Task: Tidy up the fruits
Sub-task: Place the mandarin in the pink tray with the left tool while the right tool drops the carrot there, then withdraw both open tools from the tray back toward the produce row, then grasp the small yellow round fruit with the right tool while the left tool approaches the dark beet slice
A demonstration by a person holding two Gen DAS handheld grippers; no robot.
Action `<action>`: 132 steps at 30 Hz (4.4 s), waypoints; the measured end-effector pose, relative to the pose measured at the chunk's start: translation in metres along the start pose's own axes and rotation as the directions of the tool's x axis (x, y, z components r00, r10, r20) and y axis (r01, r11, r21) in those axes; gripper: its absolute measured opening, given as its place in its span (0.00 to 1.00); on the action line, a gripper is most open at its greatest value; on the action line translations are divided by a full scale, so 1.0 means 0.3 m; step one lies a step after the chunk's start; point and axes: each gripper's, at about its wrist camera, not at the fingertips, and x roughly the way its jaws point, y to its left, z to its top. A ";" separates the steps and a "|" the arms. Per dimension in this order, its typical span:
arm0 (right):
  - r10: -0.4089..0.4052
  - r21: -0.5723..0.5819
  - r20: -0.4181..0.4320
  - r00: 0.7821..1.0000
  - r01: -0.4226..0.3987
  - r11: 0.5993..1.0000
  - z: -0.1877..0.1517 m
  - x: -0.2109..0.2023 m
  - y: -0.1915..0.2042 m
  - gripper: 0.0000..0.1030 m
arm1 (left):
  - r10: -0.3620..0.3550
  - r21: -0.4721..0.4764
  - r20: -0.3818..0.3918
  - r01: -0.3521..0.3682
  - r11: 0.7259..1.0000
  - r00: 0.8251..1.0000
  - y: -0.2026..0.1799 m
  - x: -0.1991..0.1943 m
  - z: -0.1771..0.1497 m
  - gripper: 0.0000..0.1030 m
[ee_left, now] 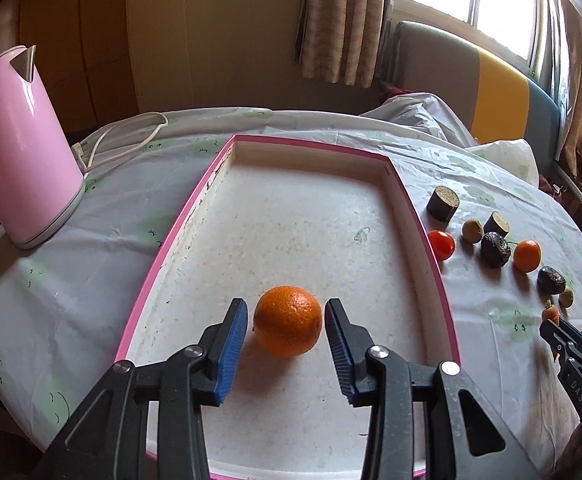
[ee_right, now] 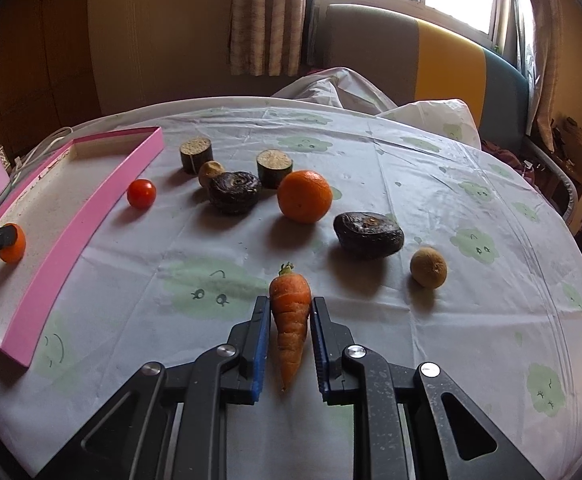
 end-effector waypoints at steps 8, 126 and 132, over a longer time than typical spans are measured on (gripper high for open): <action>0.141 -0.046 0.059 0.988 -0.139 0.989 0.073 -0.079 0.149 0.19 | -0.001 -0.018 0.033 0.002 1.000 0.999 0.018 -0.060 0.001 0.40; -0.127 0.223 -0.069 0.990 0.139 0.965 0.030 0.057 -0.389 0.23 | -0.491 0.248 -0.149 0.513 0.822 0.859 -0.710 -0.003 0.021 0.37; -0.109 0.228 -0.046 0.993 0.117 0.967 0.030 0.053 -0.416 0.60 | -0.545 0.230 -0.205 0.582 0.780 0.813 -0.796 0.032 0.021 0.37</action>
